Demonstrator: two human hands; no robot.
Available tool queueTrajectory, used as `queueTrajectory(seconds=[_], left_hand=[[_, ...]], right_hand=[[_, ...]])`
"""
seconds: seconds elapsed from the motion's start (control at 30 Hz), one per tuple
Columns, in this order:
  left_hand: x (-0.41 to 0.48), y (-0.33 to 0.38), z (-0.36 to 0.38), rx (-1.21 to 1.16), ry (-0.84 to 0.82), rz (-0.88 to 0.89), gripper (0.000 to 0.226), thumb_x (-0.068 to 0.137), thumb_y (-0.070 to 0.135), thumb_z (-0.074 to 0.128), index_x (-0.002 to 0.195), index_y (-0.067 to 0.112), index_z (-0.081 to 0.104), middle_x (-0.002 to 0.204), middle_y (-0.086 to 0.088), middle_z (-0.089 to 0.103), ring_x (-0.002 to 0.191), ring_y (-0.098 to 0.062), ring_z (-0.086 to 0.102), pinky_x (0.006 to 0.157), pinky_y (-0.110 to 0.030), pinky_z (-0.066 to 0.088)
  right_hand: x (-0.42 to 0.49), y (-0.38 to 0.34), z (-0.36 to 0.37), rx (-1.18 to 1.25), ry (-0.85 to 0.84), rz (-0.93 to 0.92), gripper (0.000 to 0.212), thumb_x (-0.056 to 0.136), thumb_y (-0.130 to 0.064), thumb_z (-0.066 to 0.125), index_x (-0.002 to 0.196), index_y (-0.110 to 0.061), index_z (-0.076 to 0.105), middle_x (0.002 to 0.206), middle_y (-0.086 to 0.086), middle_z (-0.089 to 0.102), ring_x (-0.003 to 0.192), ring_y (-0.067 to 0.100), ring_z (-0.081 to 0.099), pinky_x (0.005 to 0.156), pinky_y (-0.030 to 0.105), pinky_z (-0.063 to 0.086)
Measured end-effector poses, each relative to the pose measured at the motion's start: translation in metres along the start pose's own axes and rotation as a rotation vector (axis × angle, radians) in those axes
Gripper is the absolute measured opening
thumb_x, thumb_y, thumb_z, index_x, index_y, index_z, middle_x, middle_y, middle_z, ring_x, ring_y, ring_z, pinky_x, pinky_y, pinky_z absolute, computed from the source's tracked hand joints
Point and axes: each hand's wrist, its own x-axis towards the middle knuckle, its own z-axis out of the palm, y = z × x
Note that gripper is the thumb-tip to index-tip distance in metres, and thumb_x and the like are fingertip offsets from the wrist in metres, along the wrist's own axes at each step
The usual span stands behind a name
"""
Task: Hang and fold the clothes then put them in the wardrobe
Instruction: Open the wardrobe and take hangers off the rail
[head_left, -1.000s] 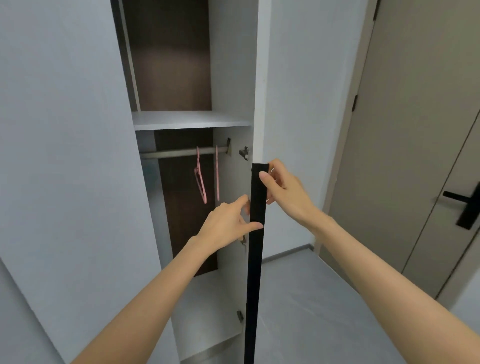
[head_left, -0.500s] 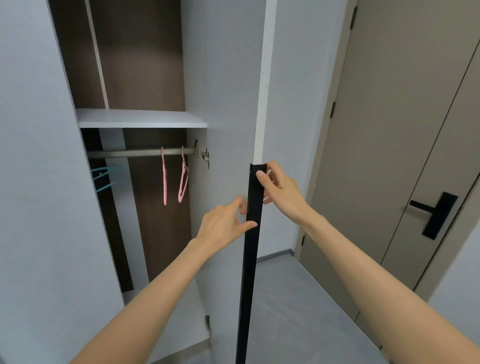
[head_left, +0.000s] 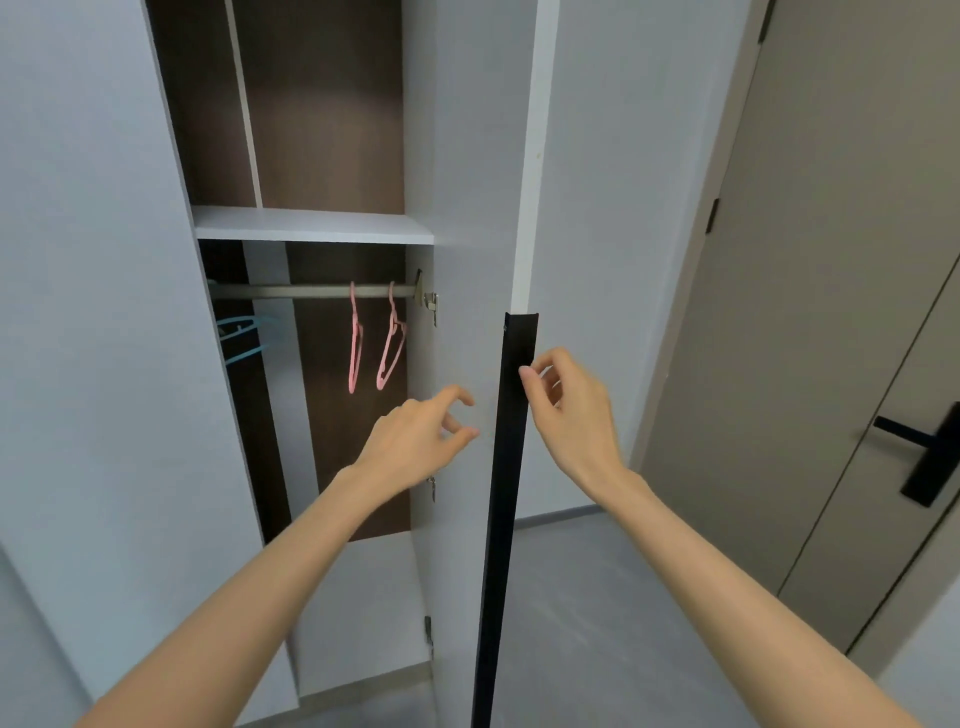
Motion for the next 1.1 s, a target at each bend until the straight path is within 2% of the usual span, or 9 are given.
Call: queueTrajectory(seconds=[0.17, 0.37, 0.57, 0.7, 0.87, 0.97, 1.1], left_hand=[[-0.023, -0.033, -0.023, 0.067, 0.092, -0.136, 0.032, 0.092, 0.033, 0.056, 0.124, 0.027, 0.05, 0.115, 0.007, 0.065, 0.098, -0.011, 0.064, 0.08, -0.026, 0.052], [-0.049, -0.087, -0.062, 0.154, 0.196, -0.364, 0.039, 0.093, 0.032, 0.056, 0.13, 0.028, 0.046, 0.131, 0.007, 0.055, 0.116, -0.015, 0.056, 0.092, -0.032, 0.048], [-0.055, -0.148, -0.101, 0.168, 0.325, -0.493, 0.051, 0.093, 0.031, 0.056, 0.14, 0.024, 0.037, 0.14, 0.0, 0.049, 0.123, -0.021, 0.051, 0.096, -0.035, 0.044], [-0.046, -0.197, -0.119, 0.21, 0.38, -0.546, 0.058, 0.093, 0.033, 0.054, 0.145, 0.025, 0.029, 0.145, -0.002, 0.042, 0.128, -0.024, 0.046, 0.099, -0.039, 0.043], [-0.014, -0.273, -0.13, 0.256, 0.415, -0.579, 0.064, 0.093, 0.035, 0.054, 0.148, 0.024, 0.022, 0.152, -0.003, 0.03, 0.135, -0.024, 0.036, 0.102, -0.039, 0.04], [0.008, -0.319, -0.132, 0.258, 0.41, -0.57, 0.071, 0.092, 0.036, 0.054, 0.15, 0.025, 0.015, 0.157, -0.006, 0.017, 0.142, -0.026, 0.021, 0.108, -0.04, 0.034], [0.034, -0.366, -0.136, 0.327, 0.354, -0.584, 0.091, 0.088, 0.05, 0.055, 0.149, 0.032, -0.01, 0.158, -0.005, -0.015, 0.146, -0.03, -0.008, 0.115, -0.047, 0.018]], right_hand=[[0.001, -0.025, 0.027, 0.114, -0.136, -0.078, 0.005, 0.095, -0.026, 0.052, 0.092, -0.024, 0.056, 0.082, -0.009, 0.059, 0.074, 0.006, 0.056, 0.06, 0.013, 0.043], [0.02, -0.058, 0.087, 0.111, -0.24, -0.179, 0.011, 0.096, -0.023, 0.051, 0.105, -0.025, 0.057, 0.096, -0.015, 0.055, 0.078, -0.004, 0.055, 0.062, 0.002, 0.04], [0.051, -0.091, 0.165, 0.164, -0.32, -0.253, 0.017, 0.095, -0.02, 0.053, 0.112, -0.023, 0.056, 0.091, -0.013, 0.058, 0.075, 0.001, 0.059, 0.067, 0.009, 0.047], [0.081, -0.107, 0.227, 0.173, -0.357, -0.256, 0.018, 0.096, -0.02, 0.053, 0.114, -0.022, 0.056, 0.098, -0.012, 0.059, 0.074, -0.003, 0.056, 0.062, 0.005, 0.041], [0.122, -0.118, 0.316, 0.182, -0.38, -0.219, 0.02, 0.095, -0.021, 0.054, 0.115, -0.02, 0.057, 0.103, -0.007, 0.061, 0.072, -0.002, 0.054, 0.065, 0.003, 0.038], [0.148, -0.117, 0.368, 0.172, -0.406, -0.223, 0.029, 0.096, -0.023, 0.053, 0.125, -0.02, 0.053, 0.118, -0.004, 0.059, 0.093, 0.002, 0.056, 0.074, 0.011, 0.041], [0.183, -0.118, 0.428, 0.218, -0.486, -0.152, 0.05, 0.096, -0.029, 0.053, 0.142, -0.02, 0.036, 0.137, -0.002, 0.049, 0.121, 0.014, 0.05, 0.091, 0.025, 0.043]])
